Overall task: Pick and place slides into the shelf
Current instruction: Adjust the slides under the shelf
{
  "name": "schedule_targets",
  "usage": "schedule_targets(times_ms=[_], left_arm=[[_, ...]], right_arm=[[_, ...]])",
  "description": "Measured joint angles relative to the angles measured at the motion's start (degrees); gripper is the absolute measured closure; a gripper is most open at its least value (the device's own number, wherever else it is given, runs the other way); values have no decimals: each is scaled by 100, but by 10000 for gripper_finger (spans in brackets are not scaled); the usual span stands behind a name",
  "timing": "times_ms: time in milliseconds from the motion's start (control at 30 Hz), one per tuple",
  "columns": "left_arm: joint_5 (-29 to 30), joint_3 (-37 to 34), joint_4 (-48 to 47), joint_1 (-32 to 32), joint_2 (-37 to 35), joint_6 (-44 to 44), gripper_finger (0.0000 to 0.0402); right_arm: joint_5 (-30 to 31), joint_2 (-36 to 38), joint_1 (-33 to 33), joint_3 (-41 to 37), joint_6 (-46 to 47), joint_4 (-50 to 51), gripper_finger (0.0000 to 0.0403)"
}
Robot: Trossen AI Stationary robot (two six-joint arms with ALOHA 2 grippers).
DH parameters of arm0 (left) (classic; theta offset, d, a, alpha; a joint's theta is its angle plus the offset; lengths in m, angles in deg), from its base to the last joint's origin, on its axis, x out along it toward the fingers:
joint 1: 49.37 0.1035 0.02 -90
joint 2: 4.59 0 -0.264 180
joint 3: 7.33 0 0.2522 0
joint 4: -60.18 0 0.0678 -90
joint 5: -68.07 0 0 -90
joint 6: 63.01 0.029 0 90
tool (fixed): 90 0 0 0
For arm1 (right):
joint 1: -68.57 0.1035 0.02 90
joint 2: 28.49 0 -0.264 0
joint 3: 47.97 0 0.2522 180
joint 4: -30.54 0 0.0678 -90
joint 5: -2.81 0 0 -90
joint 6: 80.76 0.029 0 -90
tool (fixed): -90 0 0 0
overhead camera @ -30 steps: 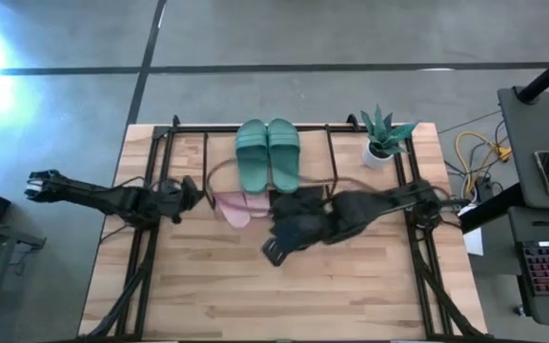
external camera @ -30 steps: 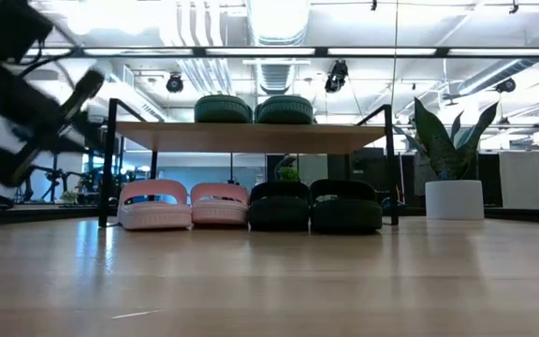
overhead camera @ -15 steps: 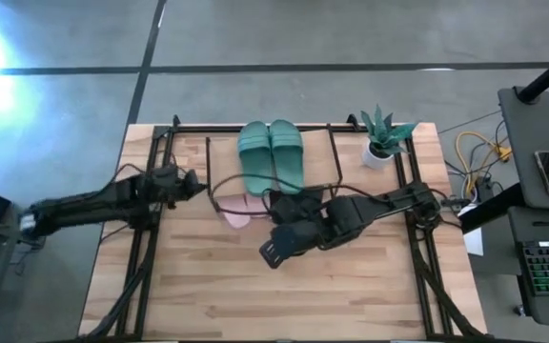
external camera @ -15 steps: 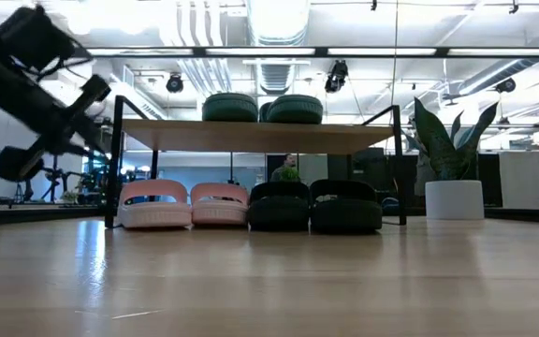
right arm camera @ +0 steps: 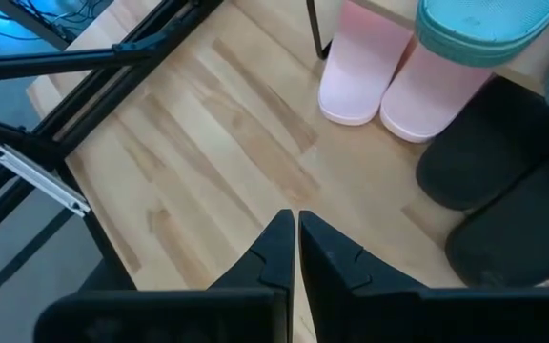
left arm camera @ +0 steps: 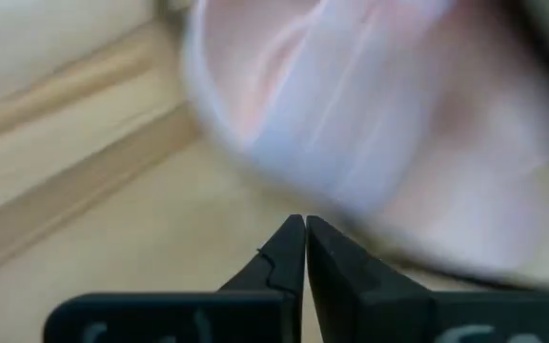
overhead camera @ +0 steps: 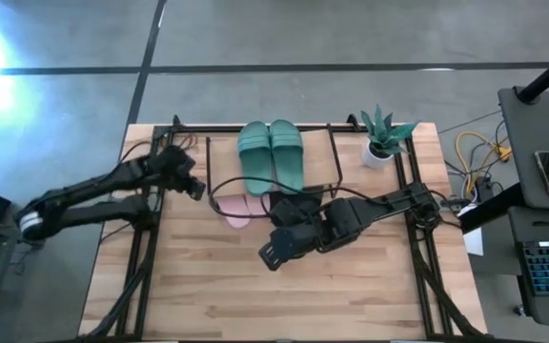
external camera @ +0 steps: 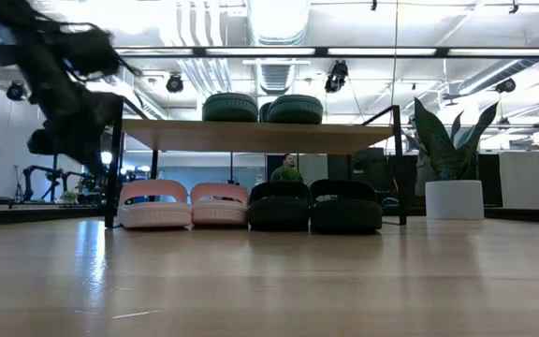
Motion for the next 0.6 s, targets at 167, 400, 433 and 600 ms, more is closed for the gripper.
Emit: schedule_targets(times_ms=[167,400,433,600], left_arm=[[-251,562,-840,-4,1336,835,401],[-441,503,-80,-8,2240,1005,402],[-420,490,49,-3,2266,1041,402],[-13,405,636,53,2268,1112,402]], right_arm=[[101,-2,-7,0,-2,10,390],[293,-2,-33,0,0,83,390],[293,-2,-28,0,1,83,390],[293,-2,-22,0,2,95,390]])
